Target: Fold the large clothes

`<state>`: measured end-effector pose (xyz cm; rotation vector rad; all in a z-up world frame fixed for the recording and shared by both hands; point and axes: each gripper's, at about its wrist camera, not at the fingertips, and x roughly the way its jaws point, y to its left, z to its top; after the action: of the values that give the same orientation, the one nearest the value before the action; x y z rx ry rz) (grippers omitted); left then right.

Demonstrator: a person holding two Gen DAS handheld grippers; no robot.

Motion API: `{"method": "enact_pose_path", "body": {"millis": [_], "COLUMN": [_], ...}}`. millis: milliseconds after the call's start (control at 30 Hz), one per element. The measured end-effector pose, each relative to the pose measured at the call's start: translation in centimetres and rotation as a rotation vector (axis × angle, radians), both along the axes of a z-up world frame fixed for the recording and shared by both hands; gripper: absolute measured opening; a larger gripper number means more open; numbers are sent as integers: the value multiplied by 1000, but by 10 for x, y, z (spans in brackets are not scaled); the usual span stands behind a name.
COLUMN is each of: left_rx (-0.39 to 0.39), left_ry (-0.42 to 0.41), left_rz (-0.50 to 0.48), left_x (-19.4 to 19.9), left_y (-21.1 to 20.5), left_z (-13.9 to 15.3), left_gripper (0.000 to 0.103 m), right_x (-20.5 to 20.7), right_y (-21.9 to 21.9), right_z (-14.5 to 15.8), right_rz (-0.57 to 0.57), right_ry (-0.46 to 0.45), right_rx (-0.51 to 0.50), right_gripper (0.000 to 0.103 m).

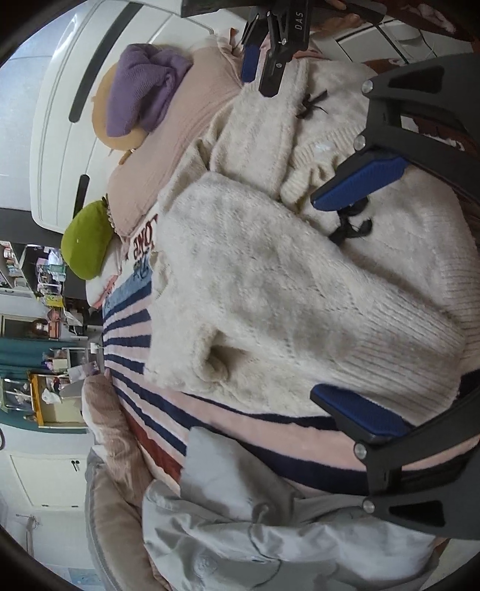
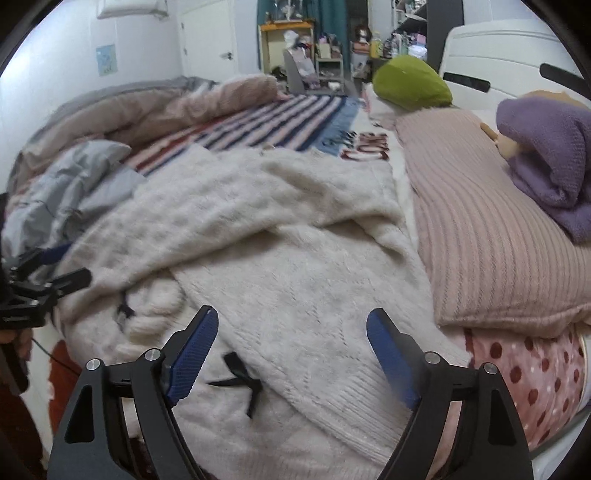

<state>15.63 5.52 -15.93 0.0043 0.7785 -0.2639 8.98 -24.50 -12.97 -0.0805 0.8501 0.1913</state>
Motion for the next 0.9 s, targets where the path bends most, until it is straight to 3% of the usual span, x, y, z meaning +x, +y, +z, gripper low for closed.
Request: {"method": "enact_pose_path", "body": {"millis": [200, 267, 367, 500, 600, 633, 733, 767, 800, 833, 900], "left_rx": [9, 21, 16, 12, -34, -46, -19, -17, -25, -35, -22], "left_ry": [7, 16, 36, 61, 84, 92, 98, 102, 106, 113, 118], "left_rz": [31, 44, 62, 75, 64, 66, 68, 62, 51, 35, 5], "left_x": [-11, -13, -16, -16, -13, -11, -9, -9, -9, -9, -10], "left_y": [9, 13, 20, 24, 25, 24, 17, 14, 12, 9, 1], "left_z": [-12, -18, -27, -37, -45, -50, -57, -56, -53, -51, -48], "left_gripper": [101, 101, 101, 101, 100, 100, 91, 79, 64, 58, 38], "right_x": [-16, -24, -35, -48, -49, -48, -42, -40, -40, -38, -36], "right_y": [-29, -38, -53, -57, -51, -48, -30, -23, -17, -9, 5], "right_z": [-20, -27, -48, -58, -59, -60, -57, -56, -56, -53, -49], "right_rz": [-102, -135, -180, -167, -150, -140, -96, -83, -59, -35, -23], "right_ry": [54, 71, 137, 128, 134, 132, 108, 103, 96, 90, 69], "right_rx": [2, -11, -35, -33, -27, -32, -76, -86, -87, -79, -120], "right_gripper": [80, 89, 91, 92, 93, 90, 65, 44, 31, 19, 18]}}
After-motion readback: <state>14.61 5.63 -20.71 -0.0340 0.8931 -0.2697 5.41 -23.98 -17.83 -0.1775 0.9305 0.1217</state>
